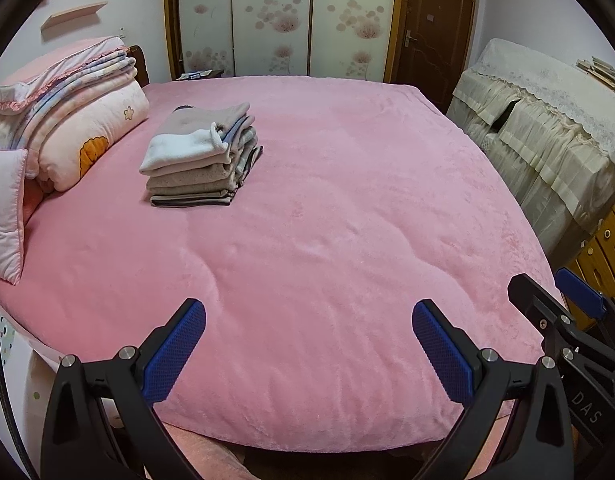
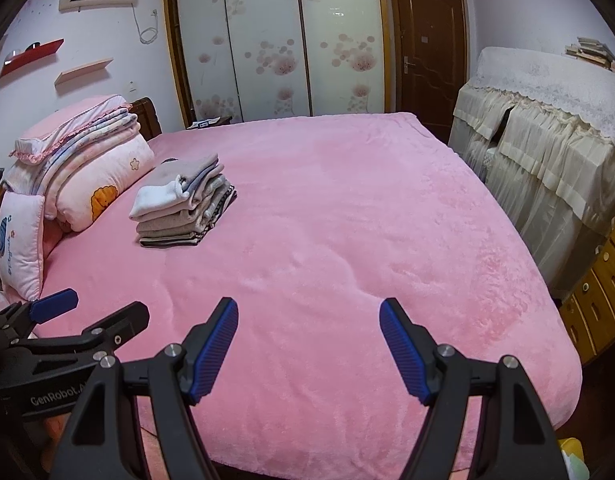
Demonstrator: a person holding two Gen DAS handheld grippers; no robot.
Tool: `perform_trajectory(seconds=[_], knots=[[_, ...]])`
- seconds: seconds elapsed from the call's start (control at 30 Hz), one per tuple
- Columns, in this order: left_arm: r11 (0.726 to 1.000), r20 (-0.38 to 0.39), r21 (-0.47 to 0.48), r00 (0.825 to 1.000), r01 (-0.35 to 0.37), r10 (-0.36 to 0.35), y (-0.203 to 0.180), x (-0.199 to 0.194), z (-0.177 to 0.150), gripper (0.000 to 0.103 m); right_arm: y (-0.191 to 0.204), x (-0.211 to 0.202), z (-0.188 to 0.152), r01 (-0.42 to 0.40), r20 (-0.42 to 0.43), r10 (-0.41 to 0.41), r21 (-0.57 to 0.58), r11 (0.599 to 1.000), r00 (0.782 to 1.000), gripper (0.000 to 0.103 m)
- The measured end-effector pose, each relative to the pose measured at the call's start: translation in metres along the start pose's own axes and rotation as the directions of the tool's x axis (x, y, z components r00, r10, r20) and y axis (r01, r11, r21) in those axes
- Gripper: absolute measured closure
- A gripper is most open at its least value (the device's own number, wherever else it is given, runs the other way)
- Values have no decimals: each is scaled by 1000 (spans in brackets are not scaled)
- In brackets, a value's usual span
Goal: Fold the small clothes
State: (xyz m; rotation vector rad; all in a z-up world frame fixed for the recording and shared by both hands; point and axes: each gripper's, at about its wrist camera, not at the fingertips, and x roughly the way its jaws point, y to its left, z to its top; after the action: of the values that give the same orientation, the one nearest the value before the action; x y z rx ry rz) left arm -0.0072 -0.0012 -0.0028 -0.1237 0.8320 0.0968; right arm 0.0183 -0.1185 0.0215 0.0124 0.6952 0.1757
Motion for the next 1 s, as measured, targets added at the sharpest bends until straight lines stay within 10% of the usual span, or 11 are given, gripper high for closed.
perform_trajectory(seconds=[1.0], knots=[[999, 1, -7, 999, -43, 43, 0, -11, -3, 0, 2, -2, -1, -8, -13, 8, -18, 1000, 1000, 29]])
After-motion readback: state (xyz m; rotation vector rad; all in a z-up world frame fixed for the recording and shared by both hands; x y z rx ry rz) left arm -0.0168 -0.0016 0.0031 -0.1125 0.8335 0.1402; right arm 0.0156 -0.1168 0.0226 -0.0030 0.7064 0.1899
